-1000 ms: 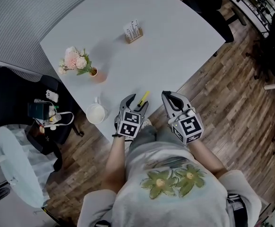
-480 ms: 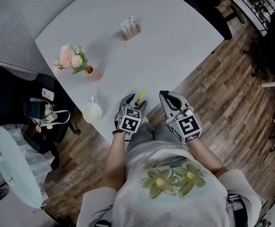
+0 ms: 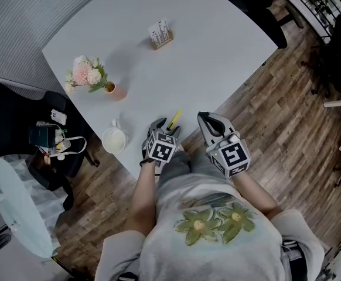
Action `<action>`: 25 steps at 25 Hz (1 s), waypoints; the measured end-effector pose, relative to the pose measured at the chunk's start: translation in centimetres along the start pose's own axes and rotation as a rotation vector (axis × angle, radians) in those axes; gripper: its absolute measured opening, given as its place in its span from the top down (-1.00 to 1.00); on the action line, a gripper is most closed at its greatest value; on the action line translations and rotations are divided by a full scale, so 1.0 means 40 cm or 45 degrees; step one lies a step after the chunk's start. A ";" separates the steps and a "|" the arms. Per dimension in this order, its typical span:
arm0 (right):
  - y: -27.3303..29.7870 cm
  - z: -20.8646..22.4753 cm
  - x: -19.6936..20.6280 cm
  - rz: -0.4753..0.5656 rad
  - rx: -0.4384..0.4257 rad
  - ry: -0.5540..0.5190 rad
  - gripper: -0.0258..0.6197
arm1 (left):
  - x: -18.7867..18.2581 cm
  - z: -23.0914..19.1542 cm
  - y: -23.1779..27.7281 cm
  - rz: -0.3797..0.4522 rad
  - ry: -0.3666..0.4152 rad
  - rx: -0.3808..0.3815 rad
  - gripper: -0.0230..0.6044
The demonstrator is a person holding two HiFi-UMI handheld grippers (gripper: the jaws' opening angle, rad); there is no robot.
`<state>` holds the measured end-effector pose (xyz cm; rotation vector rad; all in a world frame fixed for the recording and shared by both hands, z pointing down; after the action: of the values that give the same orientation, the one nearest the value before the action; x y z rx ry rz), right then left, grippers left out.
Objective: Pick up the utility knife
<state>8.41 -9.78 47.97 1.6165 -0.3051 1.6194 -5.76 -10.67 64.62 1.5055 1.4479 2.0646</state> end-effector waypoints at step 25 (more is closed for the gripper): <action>0.022 -0.017 -0.021 0.002 -0.040 -0.018 0.90 | 0.013 0.005 0.002 -0.019 0.083 -0.089 0.48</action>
<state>7.20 -10.22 47.41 1.6054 -0.3377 1.5971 -5.82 -10.28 65.00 1.4100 1.3897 2.1509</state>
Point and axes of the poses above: the fingertips, and each gripper's own axes: y forward along the fingers, z to its right, x out of its underside, the point moved 7 cm from there along -y, backward along the fingers, and after that the axes turned 10 degrees about -x, right-handed, at the moved point
